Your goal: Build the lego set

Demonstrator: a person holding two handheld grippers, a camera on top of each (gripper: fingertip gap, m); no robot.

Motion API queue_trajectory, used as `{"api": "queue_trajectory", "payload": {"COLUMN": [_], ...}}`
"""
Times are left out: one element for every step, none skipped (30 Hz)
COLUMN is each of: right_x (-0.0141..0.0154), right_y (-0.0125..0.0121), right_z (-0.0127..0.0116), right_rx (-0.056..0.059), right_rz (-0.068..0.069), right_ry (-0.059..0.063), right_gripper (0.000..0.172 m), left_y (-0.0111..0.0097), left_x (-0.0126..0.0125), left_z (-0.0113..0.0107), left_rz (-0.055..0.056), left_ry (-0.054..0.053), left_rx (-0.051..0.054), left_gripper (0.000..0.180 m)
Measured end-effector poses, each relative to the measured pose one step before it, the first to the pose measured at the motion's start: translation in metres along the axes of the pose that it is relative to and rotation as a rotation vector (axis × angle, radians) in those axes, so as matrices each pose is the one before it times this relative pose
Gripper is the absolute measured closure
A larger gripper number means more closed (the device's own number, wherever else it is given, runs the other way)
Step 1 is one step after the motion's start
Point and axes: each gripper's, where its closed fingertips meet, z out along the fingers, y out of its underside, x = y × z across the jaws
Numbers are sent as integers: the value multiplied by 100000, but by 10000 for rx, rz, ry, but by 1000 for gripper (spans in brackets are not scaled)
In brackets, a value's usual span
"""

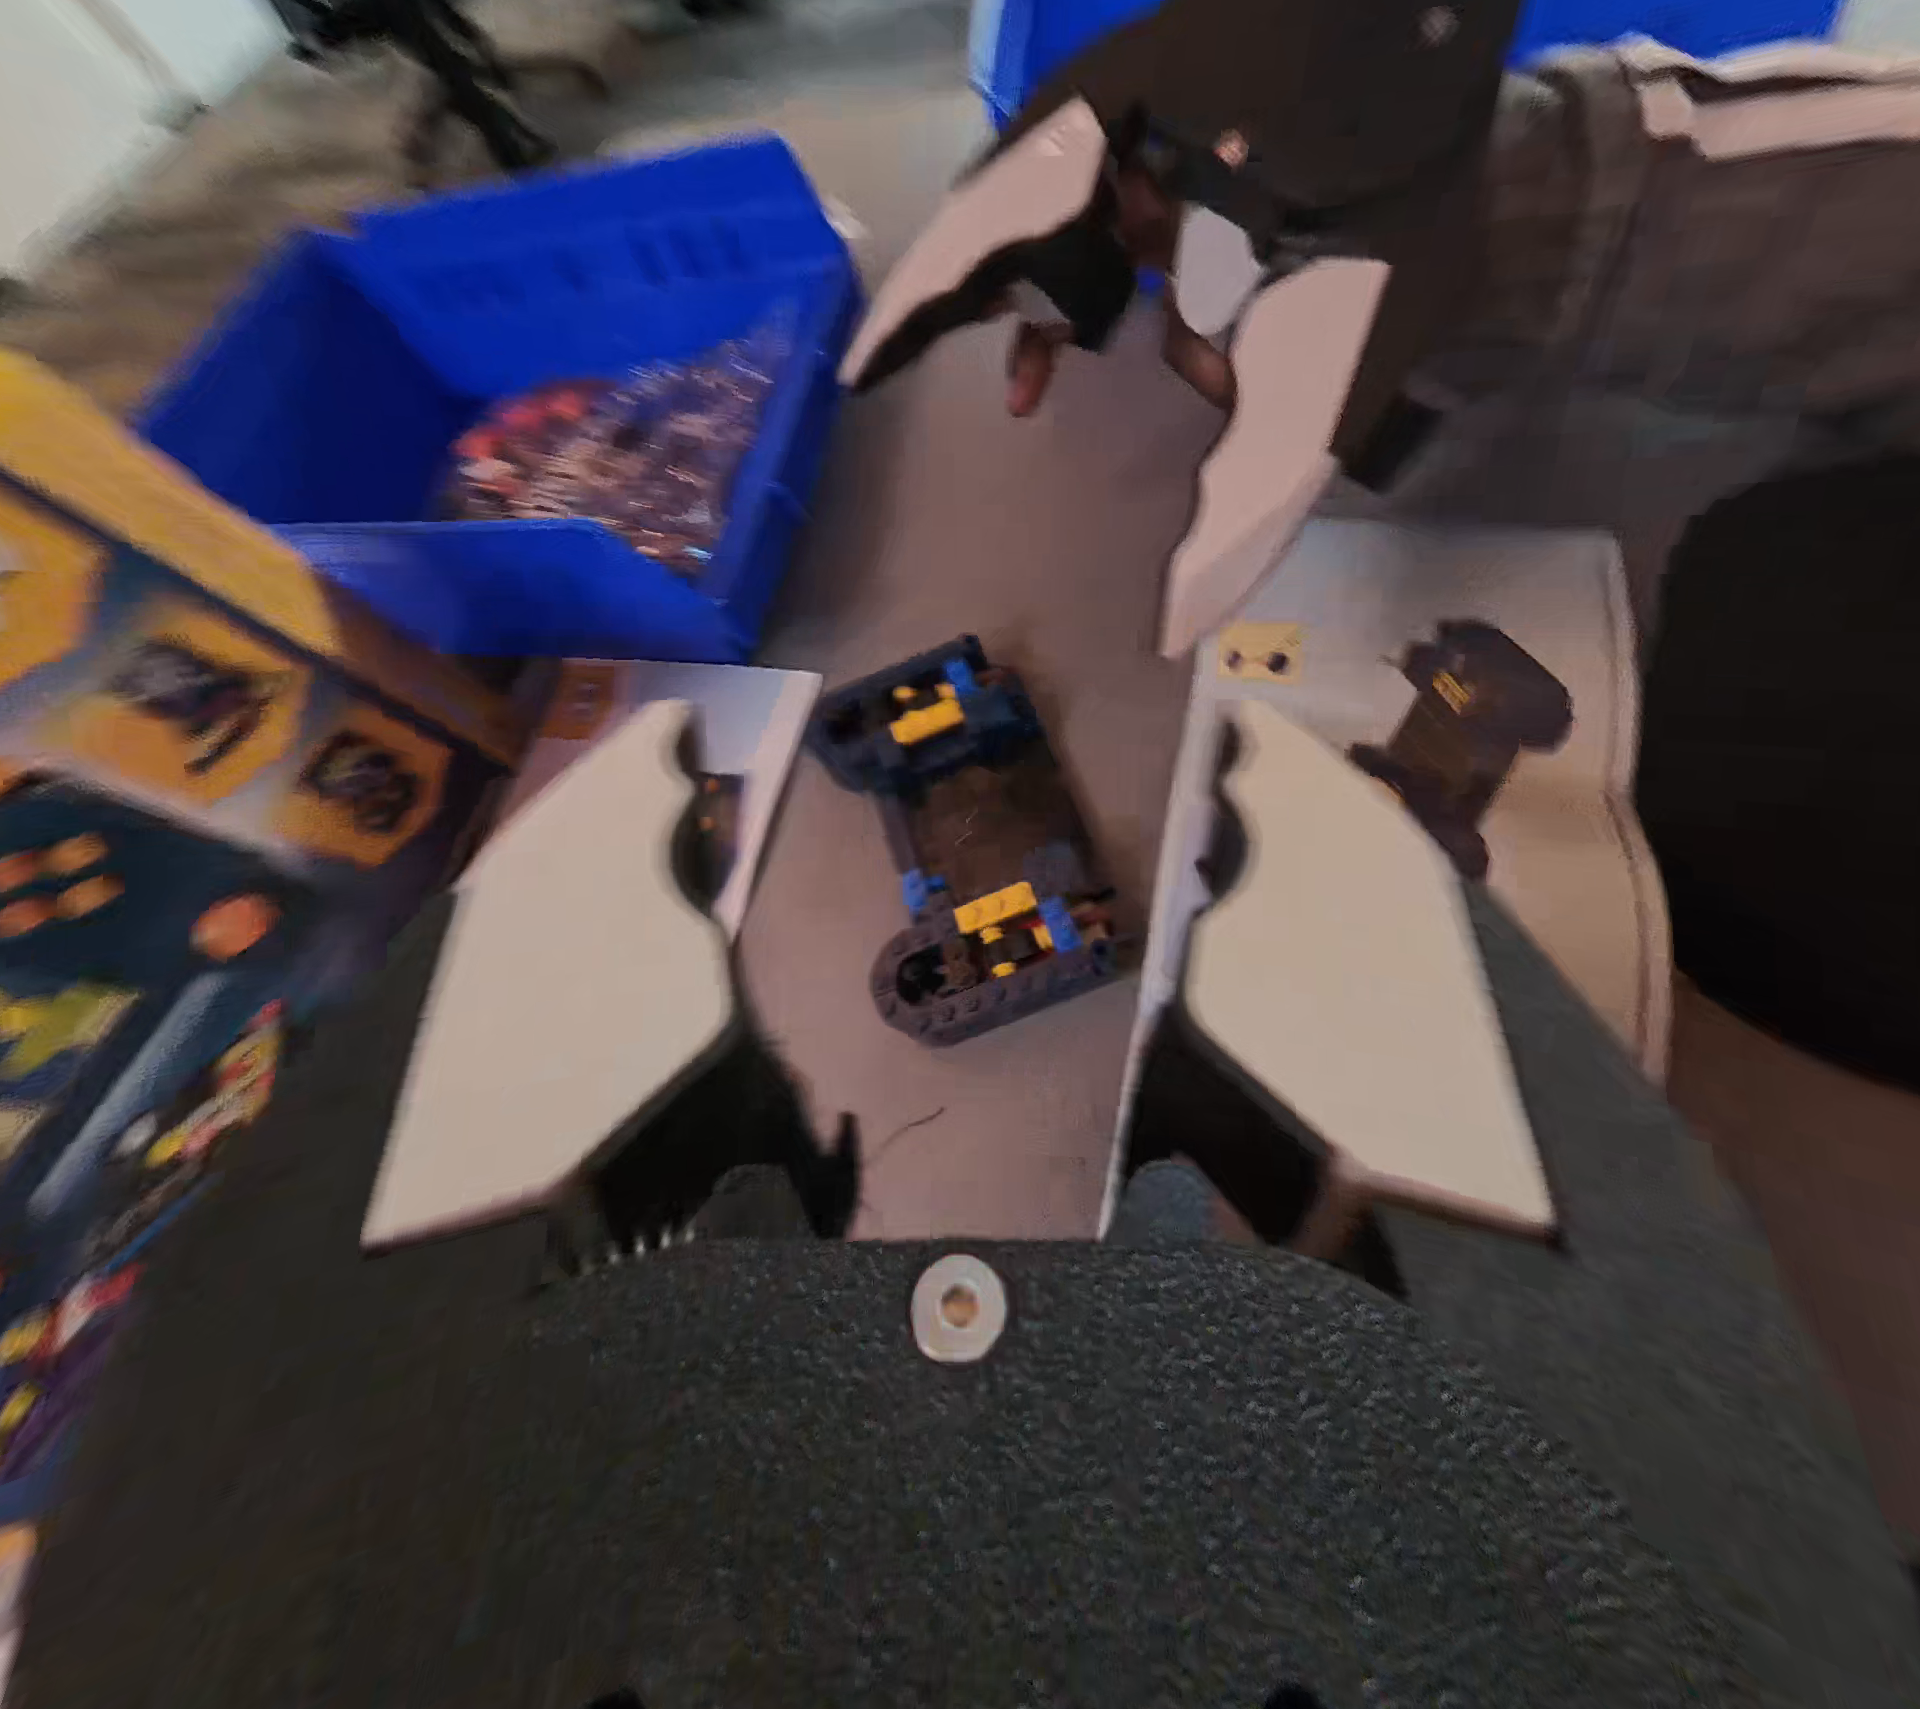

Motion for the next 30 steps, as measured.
{"api": "queue_trajectory", "payload": {"right_x": [-321,-310,-301,-490,-537,-574,-846,-949,-792,-599,-649,-699,-450,-128,66,37,-6,324,541,434,467,492,729,1050,1001,867,536,145,212,181], "right_y": [-243,-297,-384,-472,-451,-372,-290,-183,-154,-246,-414,-523,-547,-340,83,696,777,506,238,70,97,80,63,199,360,435,296,-33,-192,-171], "right_z": [-104,-172,-244,-308,-348,-342,-319,-298,-248,-160,-67,19,64,71,17,17,24,-26,-53,-38,-42,-84,-152,-192,-126,-54,-31,-87,-133,-114], "right_rx": [-61,9,119,250,292,222,161,101,85,192,387,578,713,743,545,-94,-365,-208,28,124,20,-48,-12,-18,-135,-226,-190,-35,66,80], "right_rz": [172,107,35,35,141,234,234,178,134,104,18,-79,-97,-187,-279,-127,-98,-88,-45,-4,25,9,-54,-42,69,231,315,290,161,5], "right_ry": [-32,78,205,186,209,202,37,-34,41,142,67,-3,88,223,235,54,-106,79,241,194,223,248,381,557,485,394,206,14,110,96], "right_gripper": [38,32,28,25,24,24,24,24,24,24,24,24,24,24,24,24,24,24,24,24,24,24,24,24,25,25,24,25,24,25], "left_y": [-360,-210,-34,-40,-189,-143,-24,87,226,305,423,616,729,677,505,227,-1,-32,103,195,191,86,7,-42,58,220,300,220,137,-52], "left_x": [-331,-213,-225,75,137,76,203,341,368,308,171,104,192,337,388,170,-86,-274,-393,-411,-475,-458,-525,-503,-573,-505,-317,-137,-83,124], "left_z": [-1248,-1271,-1241,-1164,-1076,-963,-843,-702,-561,-423,-282,-168,-77,46,127,174,121,62,12,-13,-51,-124,-169,-184,-159,-105,-60,-47,-74,-80], "left_rz": [-114,-174,-303,-321,-396,-355,-200,-74,27,173,380,459,242,-13,-158,-150,57,259,296,248,152,54,-61,-132,-182,-190,-185,-192,-188,-117], "left_ry": [-814,-640,-554,-221,-143,-167,-78,6,-14,-82,-186,-238,-132,56,190,93,-86,-220,-294,-275,-302,-267,-297,-257,-281,-228,-102,-11,-28,93], "left_rx": [785,692,543,507,539,415,239,92,2,14,84,121,120,40,-148,-151,50,149,40,-87,-116,-16,57,88,-5,-120,-191,-171,-136,-3], "left_gripper": [57,37,34,34,34,34,34,34,34,34,35,34,34,34,35,34,34,34,34,34,34,34,34,34,34,34,34,34,34,34]}}
